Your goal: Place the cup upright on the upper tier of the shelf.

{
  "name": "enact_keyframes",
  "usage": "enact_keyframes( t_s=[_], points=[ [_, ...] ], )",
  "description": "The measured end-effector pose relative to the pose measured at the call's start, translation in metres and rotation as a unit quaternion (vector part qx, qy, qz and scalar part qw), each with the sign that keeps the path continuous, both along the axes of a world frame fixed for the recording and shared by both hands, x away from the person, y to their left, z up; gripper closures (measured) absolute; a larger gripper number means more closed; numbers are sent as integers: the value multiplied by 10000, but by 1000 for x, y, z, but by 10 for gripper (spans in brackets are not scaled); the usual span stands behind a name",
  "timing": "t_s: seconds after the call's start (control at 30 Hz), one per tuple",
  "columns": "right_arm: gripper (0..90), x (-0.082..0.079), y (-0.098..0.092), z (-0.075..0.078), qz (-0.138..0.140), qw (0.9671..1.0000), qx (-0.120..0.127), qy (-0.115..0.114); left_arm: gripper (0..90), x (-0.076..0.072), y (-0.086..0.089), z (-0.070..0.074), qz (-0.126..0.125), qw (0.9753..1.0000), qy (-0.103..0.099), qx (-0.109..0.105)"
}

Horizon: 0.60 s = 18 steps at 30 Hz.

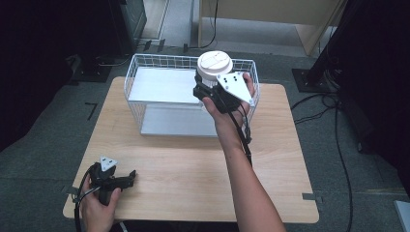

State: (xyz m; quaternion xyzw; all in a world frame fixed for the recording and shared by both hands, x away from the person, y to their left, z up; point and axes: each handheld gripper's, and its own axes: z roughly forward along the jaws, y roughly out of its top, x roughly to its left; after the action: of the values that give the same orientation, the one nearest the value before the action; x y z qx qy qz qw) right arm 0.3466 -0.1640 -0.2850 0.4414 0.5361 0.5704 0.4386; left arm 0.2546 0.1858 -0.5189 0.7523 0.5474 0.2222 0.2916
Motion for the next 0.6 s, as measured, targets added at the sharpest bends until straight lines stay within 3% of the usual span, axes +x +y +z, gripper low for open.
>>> enact_keyframes(
  t_s=[0.3, 0.6],
  points=[
    [151, 32, 4, 4, -164, 9998, 12, 108, 0, 0, 0, 0, 2, 10000, -4, -4],
    [153, 58, 11, 3, -435, 9990, -78, 17, 0, 0, 0, 0, 6, 10000, -2, -8]
  ],
)
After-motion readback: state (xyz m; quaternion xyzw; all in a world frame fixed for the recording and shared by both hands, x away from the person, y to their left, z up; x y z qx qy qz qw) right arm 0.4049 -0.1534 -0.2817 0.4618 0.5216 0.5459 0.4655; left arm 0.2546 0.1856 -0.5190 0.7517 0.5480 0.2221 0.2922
